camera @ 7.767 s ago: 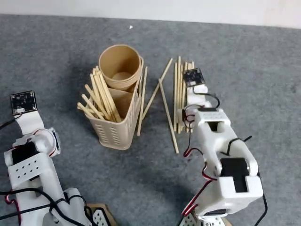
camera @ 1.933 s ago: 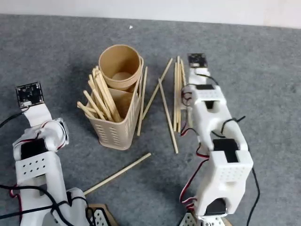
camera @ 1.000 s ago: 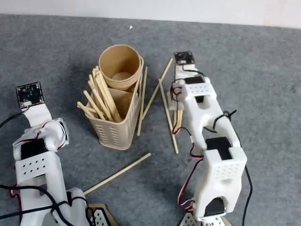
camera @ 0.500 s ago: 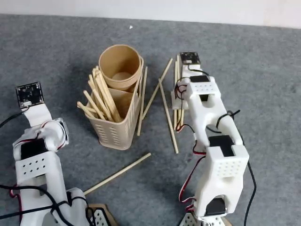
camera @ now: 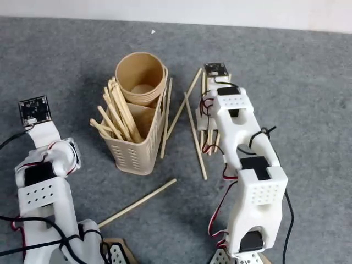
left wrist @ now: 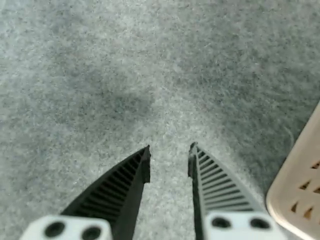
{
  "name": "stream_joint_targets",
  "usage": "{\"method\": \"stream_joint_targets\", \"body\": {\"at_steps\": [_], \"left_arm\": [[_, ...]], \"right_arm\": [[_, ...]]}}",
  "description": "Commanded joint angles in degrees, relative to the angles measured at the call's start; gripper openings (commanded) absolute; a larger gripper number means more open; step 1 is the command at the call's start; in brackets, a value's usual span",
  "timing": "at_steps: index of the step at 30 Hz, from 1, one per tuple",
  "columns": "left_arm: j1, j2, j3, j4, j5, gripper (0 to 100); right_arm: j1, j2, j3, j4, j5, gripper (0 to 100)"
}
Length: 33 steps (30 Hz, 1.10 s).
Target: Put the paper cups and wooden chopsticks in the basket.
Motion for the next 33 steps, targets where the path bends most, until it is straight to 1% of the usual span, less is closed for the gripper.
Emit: {"method": "stream_joint_targets", "body": {"at_steps": [1, 2, 3, 7, 10, 13, 17, 20, 22, 25, 27, 30, 33], "left_arm": [[0.57, -0.48, -0.4, -0.88, 0.35, 16], [0.57, -0.48, -0.4, -0.88, 0.35, 16], [0.57, -0.48, -0.4, -0.88, 0.35, 16], [0.57, -0.48, -0.4, -0.88, 0.35, 16], [0.57, -0.48, -0.4, -0.88, 0.35, 16], [0.57, -0.48, -0.31, -0.88, 0.35, 16], [0.57, -0.48, -0.31, -0.88, 0.35, 16], [0.57, -0.48, -0.31, -0.88, 0.35, 16], [0.57, -0.48, -0.31, -0.97, 0.35, 16], [0.66, -0.48, -0.31, -0.97, 0.35, 16], [0.66, -0.48, -0.31, -0.88, 0.35, 16], [0.66, -0.48, -0.31, -0.88, 0.35, 16], [0.66, -0.48, -0.31, -0.88, 0.35, 16]], "right_arm": [[1.19, 0.57, 0.04, 0.92, -0.18, 2.6], [1.19, 0.57, 0.04, 0.92, -0.18, 0.0], [1.19, 0.48, 0.04, 1.01, -0.18, 1.4], [1.63, -0.48, -0.31, 1.63, -0.62, 0.6], [1.98, -5.14, -0.4, 3.21, -1.67, 0.6], [1.8, -15.43, 0.04, 3.12, -3.6, 0.6], [-0.04, -33.98, 0.13, 3.12, -5.1, 0.6], [-3.3, -46.29, 0.13, 2.86, -6.59, 0.6], [-6.9, -52.53, 0.92, 1.19, -7.74, 0.6], [-13.58, -59.74, 3.74, -4.0, -8.0, 0.6], [-18.59, -63.16, 5.85, -9.27, -8.0, 0.6], [-25.89, -67.65, 12.0, -21.05, -6.33, 0.6], [-31.87, -71.25, 21.76, -33.89, -1.93, 0.6]]}}
